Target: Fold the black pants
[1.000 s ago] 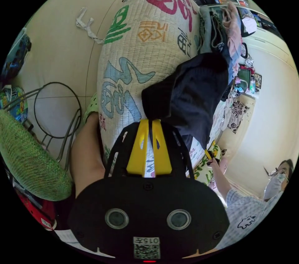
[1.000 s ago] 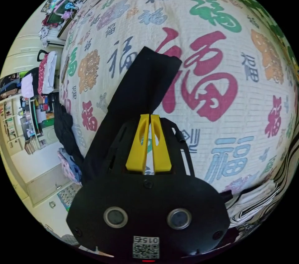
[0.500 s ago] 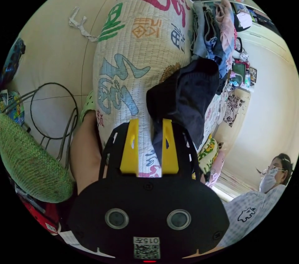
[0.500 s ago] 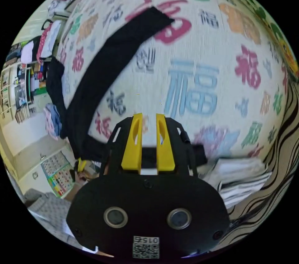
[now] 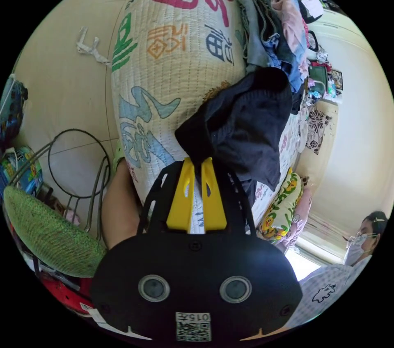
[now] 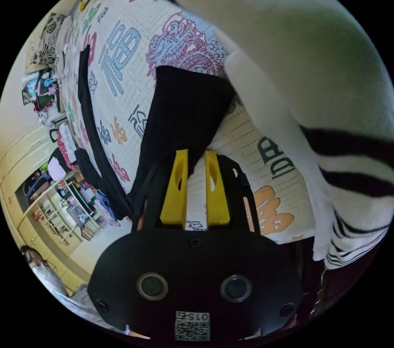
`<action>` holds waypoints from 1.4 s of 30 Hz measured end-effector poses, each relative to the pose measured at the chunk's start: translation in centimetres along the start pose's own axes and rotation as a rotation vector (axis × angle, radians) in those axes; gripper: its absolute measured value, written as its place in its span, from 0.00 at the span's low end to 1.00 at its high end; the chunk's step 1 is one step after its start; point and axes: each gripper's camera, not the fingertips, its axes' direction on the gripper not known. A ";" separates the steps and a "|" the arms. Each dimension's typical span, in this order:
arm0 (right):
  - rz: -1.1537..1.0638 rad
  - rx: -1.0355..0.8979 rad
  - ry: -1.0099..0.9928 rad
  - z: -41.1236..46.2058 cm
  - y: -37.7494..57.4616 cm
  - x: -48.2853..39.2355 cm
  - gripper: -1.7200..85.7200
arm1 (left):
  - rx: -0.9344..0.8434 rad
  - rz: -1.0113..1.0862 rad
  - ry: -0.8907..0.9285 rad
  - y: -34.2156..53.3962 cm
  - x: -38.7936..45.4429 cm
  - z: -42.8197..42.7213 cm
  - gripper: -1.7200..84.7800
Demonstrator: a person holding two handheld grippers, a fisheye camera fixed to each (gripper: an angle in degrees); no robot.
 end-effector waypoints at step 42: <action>-0.643 -0.390 0.776 16.3 -15.6 -52.2 0.02 | -0.094 -0.292 0.319 -13.6 20.3 14.7 0.03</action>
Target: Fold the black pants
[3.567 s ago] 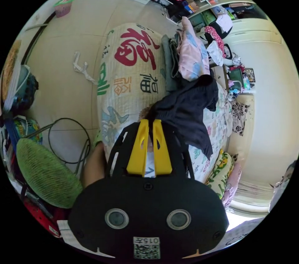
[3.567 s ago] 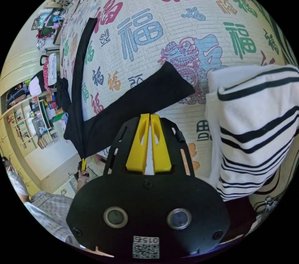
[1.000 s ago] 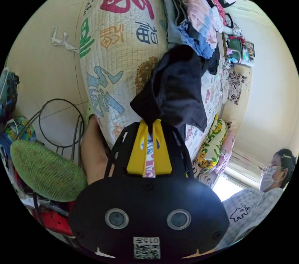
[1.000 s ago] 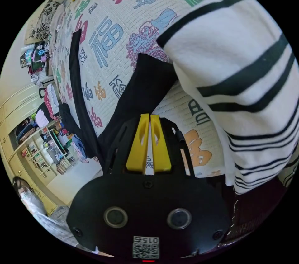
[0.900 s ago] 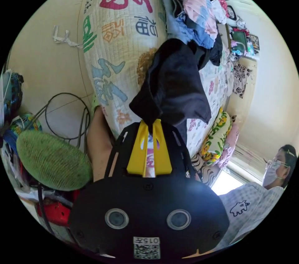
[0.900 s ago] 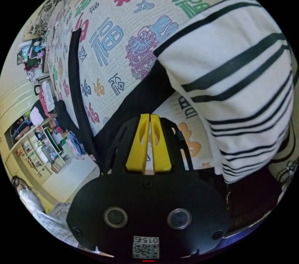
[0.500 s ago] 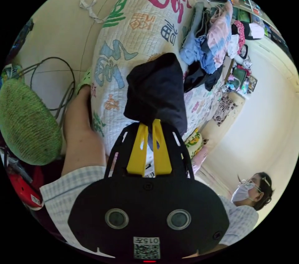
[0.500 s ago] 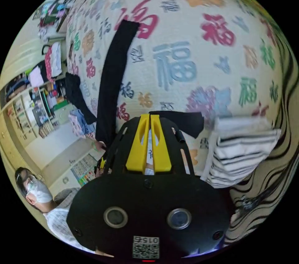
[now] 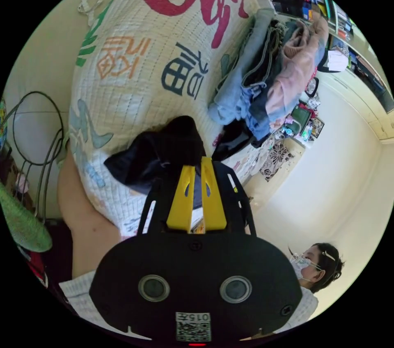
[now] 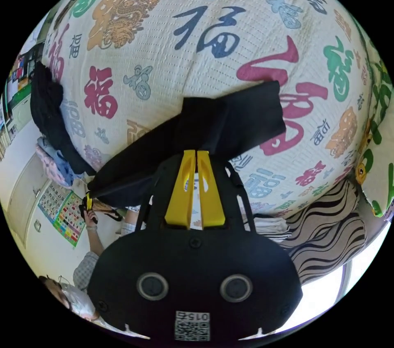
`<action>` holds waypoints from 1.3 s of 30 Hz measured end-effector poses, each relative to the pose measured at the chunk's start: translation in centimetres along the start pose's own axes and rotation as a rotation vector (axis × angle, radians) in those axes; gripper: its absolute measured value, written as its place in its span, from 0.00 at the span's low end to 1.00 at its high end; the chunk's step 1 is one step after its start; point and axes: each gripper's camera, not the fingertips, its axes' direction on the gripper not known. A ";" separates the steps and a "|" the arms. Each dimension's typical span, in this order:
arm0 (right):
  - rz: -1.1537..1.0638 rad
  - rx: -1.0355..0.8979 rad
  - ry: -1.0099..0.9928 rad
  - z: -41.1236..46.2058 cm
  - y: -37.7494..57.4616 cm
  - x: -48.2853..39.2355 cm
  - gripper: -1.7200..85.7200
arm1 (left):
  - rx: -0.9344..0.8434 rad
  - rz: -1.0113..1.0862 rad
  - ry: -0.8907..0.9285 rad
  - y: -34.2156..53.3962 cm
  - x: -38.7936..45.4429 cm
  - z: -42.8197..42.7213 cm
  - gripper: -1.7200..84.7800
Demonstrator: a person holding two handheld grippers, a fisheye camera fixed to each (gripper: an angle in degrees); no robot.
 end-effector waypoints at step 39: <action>0.024 0.539 -0.556 10.4 -1.4 7.5 0.07 | -0.706 1.241 -0.140 14.5 40.3 63.9 0.09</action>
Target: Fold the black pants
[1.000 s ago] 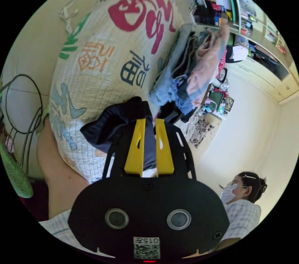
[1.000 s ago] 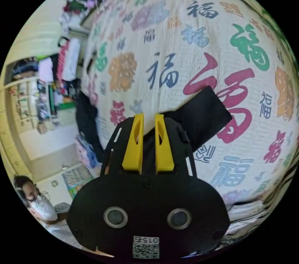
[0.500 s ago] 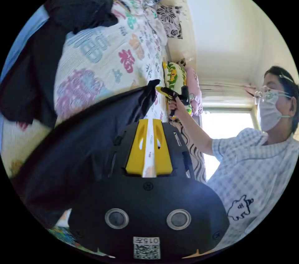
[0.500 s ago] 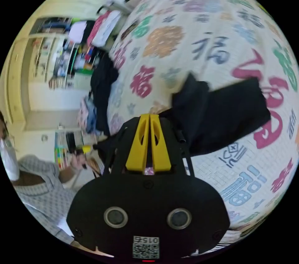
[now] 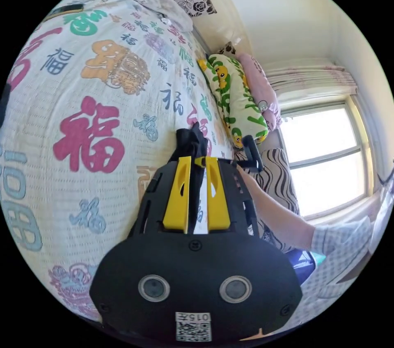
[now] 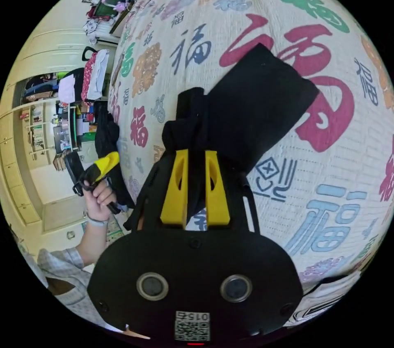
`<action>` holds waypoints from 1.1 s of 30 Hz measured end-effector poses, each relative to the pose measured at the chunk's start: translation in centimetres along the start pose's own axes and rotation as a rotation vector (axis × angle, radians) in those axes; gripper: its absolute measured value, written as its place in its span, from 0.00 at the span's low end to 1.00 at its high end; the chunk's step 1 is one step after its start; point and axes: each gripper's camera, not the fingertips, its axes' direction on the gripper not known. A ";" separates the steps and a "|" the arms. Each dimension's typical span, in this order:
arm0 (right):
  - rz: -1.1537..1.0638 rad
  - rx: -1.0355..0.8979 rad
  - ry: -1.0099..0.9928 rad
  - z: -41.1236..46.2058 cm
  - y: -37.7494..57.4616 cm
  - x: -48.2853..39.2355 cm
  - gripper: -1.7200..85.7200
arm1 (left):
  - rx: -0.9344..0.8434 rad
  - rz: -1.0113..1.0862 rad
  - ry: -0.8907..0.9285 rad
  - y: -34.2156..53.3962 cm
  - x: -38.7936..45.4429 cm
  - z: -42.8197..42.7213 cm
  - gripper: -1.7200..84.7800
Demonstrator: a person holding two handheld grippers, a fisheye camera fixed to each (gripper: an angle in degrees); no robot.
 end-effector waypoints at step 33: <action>0.162 0.176 0.046 14.3 0.7 15.6 0.02 | -0.014 0.001 0.134 3.7 1.3 -1.5 0.09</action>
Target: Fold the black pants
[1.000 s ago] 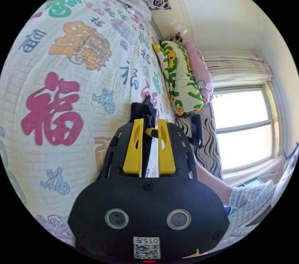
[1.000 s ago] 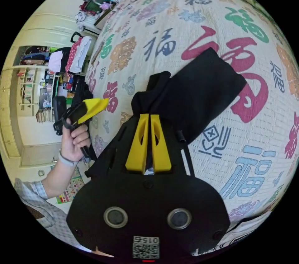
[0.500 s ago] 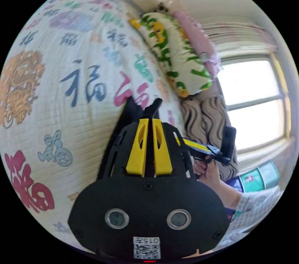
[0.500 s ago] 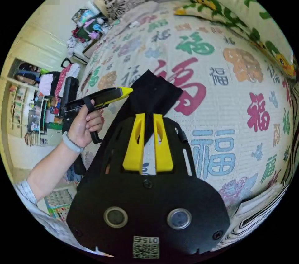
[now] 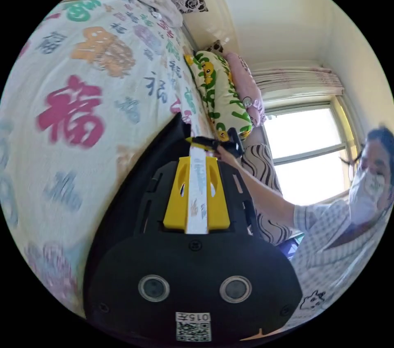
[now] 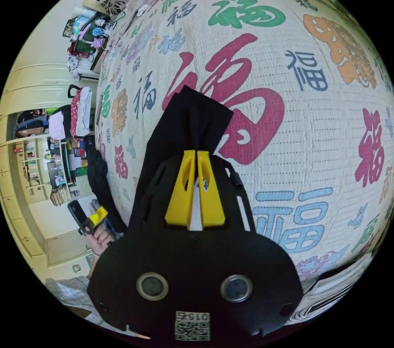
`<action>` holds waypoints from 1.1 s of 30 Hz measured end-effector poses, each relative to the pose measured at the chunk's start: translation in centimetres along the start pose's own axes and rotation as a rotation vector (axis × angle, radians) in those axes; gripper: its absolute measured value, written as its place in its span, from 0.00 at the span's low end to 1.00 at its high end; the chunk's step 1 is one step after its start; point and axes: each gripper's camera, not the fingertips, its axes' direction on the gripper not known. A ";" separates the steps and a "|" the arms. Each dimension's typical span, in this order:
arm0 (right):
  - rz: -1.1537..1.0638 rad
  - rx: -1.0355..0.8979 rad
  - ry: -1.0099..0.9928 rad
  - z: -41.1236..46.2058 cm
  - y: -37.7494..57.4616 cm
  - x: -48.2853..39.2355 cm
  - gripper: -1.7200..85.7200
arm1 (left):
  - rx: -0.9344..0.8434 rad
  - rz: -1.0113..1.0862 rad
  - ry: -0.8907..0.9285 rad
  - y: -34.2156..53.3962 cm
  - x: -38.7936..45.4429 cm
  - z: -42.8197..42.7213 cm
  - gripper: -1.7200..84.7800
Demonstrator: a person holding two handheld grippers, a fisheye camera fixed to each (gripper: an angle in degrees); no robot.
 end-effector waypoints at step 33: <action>-1.071 -0.750 0.001 54.5 43.0 -32.5 0.16 | 0.454 -0.639 -0.612 60.1 0.6 -38.0 0.09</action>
